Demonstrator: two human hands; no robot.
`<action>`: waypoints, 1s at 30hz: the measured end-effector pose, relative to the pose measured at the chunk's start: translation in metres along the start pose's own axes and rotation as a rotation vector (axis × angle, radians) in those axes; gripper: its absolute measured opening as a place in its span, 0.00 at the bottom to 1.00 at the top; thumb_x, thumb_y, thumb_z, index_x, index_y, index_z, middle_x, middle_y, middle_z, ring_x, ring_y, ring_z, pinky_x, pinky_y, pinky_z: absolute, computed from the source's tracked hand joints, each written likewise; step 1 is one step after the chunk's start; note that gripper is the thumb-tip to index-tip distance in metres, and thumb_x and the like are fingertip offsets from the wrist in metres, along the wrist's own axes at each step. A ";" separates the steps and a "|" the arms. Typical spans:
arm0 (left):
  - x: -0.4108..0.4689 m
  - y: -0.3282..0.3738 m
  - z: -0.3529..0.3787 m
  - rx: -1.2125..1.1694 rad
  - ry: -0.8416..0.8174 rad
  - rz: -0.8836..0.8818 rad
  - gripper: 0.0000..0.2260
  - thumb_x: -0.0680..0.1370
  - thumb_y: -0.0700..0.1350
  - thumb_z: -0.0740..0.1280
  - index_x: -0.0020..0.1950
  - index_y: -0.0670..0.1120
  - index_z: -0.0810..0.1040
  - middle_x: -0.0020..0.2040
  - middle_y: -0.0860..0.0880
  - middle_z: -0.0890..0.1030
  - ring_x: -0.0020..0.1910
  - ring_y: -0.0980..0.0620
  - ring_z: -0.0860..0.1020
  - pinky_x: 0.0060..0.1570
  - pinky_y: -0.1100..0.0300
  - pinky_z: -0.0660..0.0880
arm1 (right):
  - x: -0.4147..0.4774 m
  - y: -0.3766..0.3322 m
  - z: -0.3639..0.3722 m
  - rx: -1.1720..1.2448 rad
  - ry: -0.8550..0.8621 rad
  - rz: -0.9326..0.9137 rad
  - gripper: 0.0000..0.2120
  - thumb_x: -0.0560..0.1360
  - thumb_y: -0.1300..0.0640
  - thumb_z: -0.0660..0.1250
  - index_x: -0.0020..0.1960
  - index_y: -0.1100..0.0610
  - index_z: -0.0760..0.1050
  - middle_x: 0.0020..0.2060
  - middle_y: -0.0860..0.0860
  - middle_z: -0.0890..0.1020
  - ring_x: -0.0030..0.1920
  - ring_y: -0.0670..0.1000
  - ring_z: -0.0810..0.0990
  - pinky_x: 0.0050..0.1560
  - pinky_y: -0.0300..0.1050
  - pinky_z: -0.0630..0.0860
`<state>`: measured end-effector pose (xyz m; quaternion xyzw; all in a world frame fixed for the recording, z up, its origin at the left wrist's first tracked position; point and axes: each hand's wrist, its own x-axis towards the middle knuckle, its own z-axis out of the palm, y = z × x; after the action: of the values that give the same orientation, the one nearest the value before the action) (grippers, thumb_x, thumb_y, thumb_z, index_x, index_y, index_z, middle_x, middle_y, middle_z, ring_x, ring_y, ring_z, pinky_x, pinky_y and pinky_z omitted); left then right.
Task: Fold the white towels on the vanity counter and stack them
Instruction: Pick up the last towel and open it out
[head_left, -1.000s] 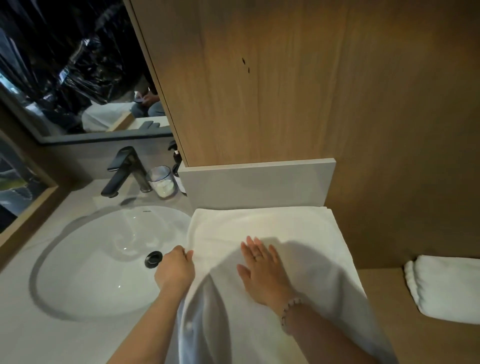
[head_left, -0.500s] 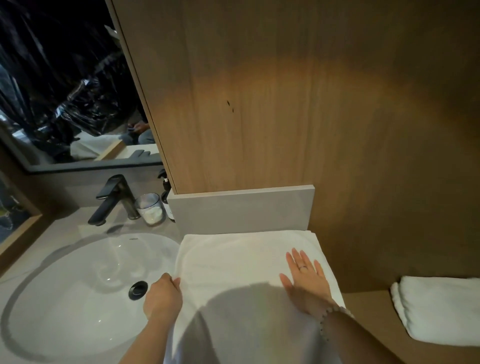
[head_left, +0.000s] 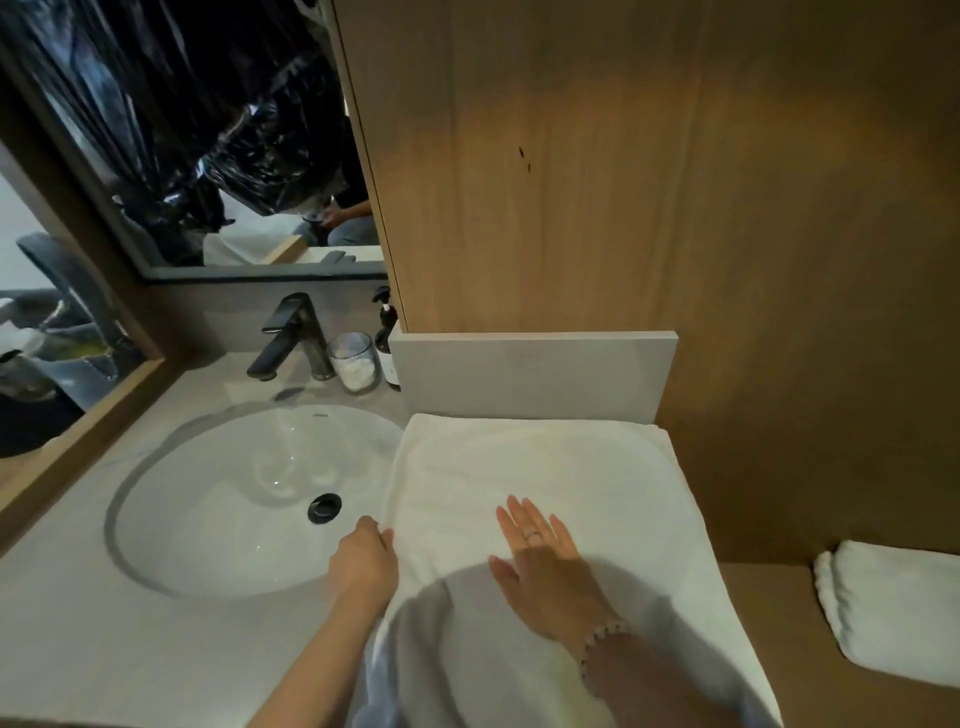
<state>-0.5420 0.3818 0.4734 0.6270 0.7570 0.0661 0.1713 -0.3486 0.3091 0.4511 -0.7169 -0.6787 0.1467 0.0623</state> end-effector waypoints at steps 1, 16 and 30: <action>0.002 0.000 0.001 0.003 0.006 0.008 0.11 0.82 0.46 0.54 0.54 0.40 0.69 0.54 0.39 0.78 0.54 0.39 0.76 0.43 0.57 0.65 | -0.001 0.014 -0.003 -0.024 -0.021 -0.016 0.34 0.78 0.37 0.38 0.70 0.52 0.69 0.71 0.49 0.67 0.70 0.48 0.68 0.72 0.45 0.56; -0.014 -0.008 -0.010 -0.213 -0.039 -0.077 0.18 0.80 0.52 0.59 0.61 0.40 0.71 0.56 0.41 0.78 0.57 0.41 0.74 0.50 0.56 0.66 | -0.026 0.029 -0.018 -0.018 0.048 0.062 0.35 0.78 0.39 0.39 0.71 0.59 0.67 0.71 0.57 0.68 0.70 0.57 0.67 0.67 0.61 0.62; -0.043 -0.008 0.000 -0.211 0.052 -0.064 0.12 0.81 0.44 0.59 0.58 0.37 0.70 0.50 0.38 0.79 0.53 0.39 0.76 0.42 0.59 0.63 | -0.041 0.048 -0.002 -0.085 0.021 -0.095 0.43 0.67 0.33 0.30 0.77 0.51 0.49 0.77 0.48 0.48 0.76 0.49 0.47 0.72 0.44 0.38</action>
<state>-0.5427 0.3385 0.4786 0.5791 0.7698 0.1560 0.2186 -0.3036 0.2651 0.4440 -0.6872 -0.7171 0.1067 0.0458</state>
